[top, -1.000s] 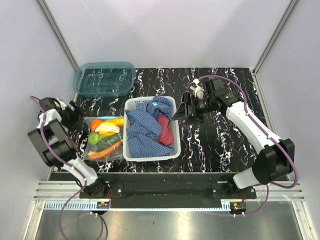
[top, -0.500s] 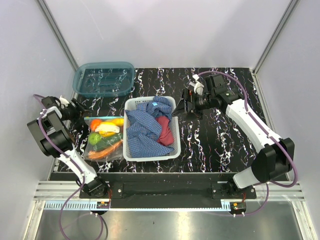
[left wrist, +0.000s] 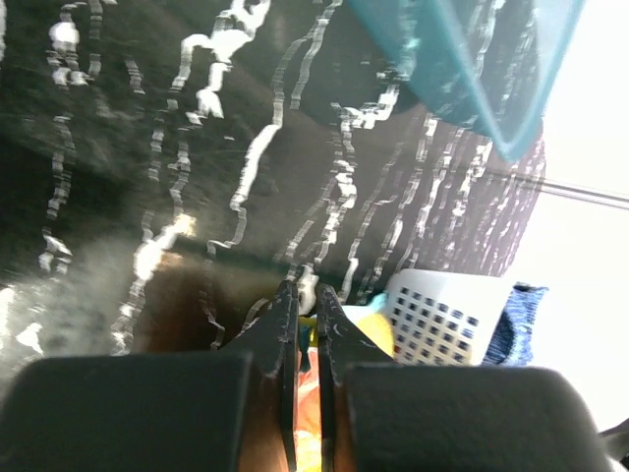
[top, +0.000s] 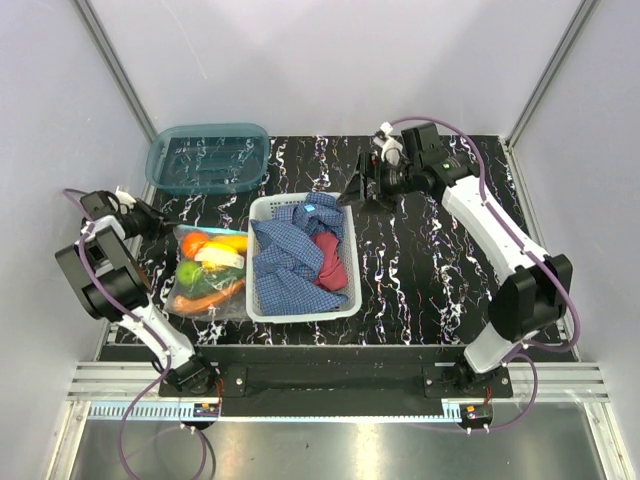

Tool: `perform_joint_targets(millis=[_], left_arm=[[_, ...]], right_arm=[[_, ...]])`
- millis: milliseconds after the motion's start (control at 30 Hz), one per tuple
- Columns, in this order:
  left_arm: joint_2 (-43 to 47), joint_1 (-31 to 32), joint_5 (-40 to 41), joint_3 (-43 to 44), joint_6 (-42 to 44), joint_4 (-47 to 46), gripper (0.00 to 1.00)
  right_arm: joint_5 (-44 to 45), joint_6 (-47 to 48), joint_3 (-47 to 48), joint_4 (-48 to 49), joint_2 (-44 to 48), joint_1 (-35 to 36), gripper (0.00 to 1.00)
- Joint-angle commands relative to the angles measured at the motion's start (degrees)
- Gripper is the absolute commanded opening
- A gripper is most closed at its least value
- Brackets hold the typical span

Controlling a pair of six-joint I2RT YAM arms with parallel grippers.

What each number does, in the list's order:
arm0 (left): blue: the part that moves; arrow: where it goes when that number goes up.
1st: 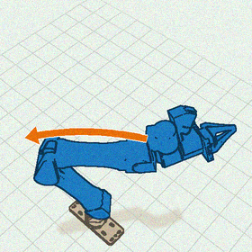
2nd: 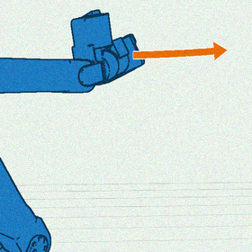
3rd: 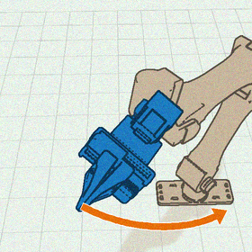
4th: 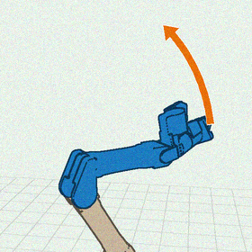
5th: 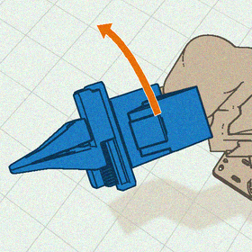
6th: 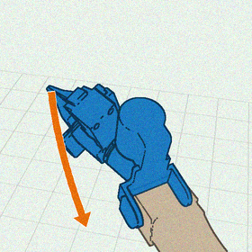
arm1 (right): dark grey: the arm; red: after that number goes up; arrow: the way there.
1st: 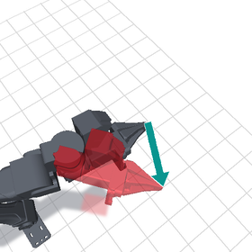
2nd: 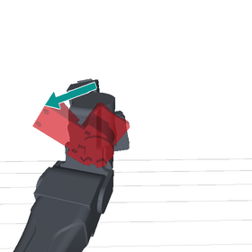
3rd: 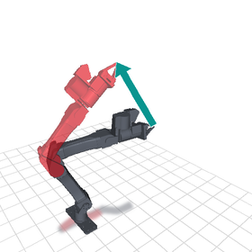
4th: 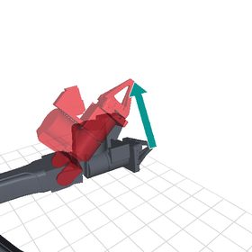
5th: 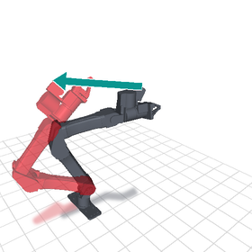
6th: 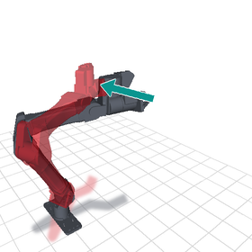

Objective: Open the zip-top bag and remove the fake food

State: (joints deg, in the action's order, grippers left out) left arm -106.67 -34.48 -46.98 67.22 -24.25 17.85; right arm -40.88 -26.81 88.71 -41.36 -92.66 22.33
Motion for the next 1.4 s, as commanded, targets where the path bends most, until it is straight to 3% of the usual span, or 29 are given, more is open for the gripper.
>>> perform_joint_targets(millis=[0,300,500,600,700,967,1367], left_arm=[[8.7,1.3,-3.6,-0.7,-2.6,-3.9,0.00],[19.2,5.0,-10.1,1.0,-8.0,-7.6,0.00],[24.1,7.0,-15.2,-0.3,-11.5,-14.1,0.00],[25.8,7.7,-18.0,-1.0,-15.4,-20.2,0.00],[27.7,8.2,-20.1,-1.2,-18.1,-25.7,0.00],[31.1,11.4,-23.2,-5.0,-16.5,-26.3,0.00],[36.6,12.2,-21.6,-9.7,-14.5,-22.2,0.00]], right_arm=[[3.1,-1.3,7.6,3.6,-3.0,1.2,0.89],[2.0,-1.1,27.8,8.0,-17.3,6.1,0.93],[-6.2,6.1,48.0,8.5,-31.5,10.4,0.96],[-10.0,6.1,64.2,9.3,-40.4,11.5,0.97],[-13.5,6.1,72.3,11.3,-47.4,13.4,0.97],[-15.7,7.9,61.9,24.7,-49.2,17.7,0.88],[-11.5,14.1,60.7,26.2,-51.1,23.2,0.80]])
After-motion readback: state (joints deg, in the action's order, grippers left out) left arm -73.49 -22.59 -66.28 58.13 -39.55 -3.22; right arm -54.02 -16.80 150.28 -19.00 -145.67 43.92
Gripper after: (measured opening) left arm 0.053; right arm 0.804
